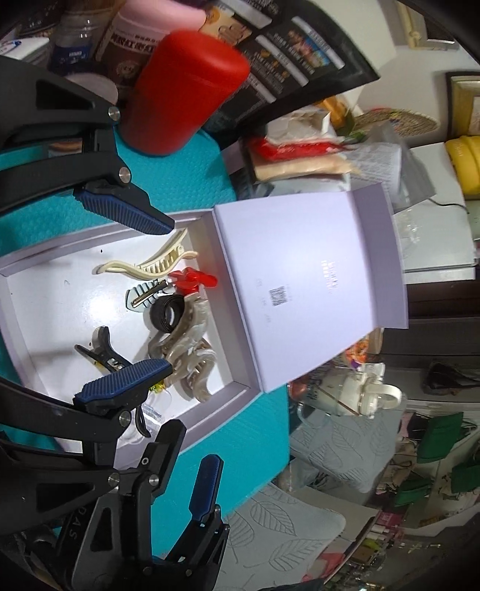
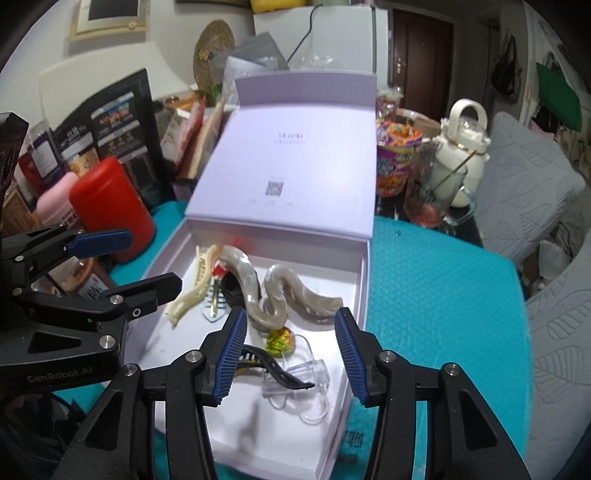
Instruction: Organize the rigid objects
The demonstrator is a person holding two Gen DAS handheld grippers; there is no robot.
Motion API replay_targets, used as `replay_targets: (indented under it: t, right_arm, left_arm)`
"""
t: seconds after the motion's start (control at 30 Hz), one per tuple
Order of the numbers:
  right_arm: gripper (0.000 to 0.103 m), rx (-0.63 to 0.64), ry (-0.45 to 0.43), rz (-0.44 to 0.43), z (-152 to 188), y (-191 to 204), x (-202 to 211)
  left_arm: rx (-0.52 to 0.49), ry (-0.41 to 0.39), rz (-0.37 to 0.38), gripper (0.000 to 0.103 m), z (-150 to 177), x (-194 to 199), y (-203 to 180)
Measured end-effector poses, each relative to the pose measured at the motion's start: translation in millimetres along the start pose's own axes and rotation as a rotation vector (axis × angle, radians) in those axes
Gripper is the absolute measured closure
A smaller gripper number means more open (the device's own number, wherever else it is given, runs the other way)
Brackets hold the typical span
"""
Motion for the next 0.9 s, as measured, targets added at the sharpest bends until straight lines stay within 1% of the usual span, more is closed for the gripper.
replay_targets:
  t: [0.07,0.23,0.33,0.53,0.63,0.77,0.9]
  right_arm:
    - [0.054,0.012,-0.022,0.006,-2.4,4.5,11.2]
    - [0.053,0.030,-0.071,0.022,-3.5,12.2,35.5]
    - [0.050,0.039,-0.104,0.036,-2.4,17.7,51.2]
    - [0.037,0.043,-0.163,0.072,1.0,23.7,82.8]
    - [0.026,0.048,-0.187,0.084,4.1,28.3,95.8]
    - [0.024,0.052,-0.223,0.099,11.6,33.2,114.9]
    - [0.021,0.034,-0.235,0.105,21.8,35.1,127.1]
  left_arm:
    - [-0.003,-0.026,-0.014,0.034,-1.6,10.8,1.5]
    - [0.003,-0.061,-0.011,0.034,-1.3,32.0,2.8]
    - [0.013,-0.096,0.000,0.034,-1.3,48.8,3.5]
    - [0.045,-0.142,0.000,0.031,0.5,77.8,8.9]
    - [0.054,-0.158,-0.002,0.031,4.8,89.1,11.0]
    - [0.047,-0.176,-0.012,0.030,13.2,101.4,11.2]
    - [0.034,-0.183,-0.015,0.030,24.2,111.1,10.0]
Point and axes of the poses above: each gripper's, at about its wrist camera, not at the fingertips, and x roughly against the way its jaws point, y to its left, z to its underside, the point moved 9 cm from there along -x, roughly the way its jaws point, and after that the axes turned 9 degrees about -z, right-handed, at the moved point
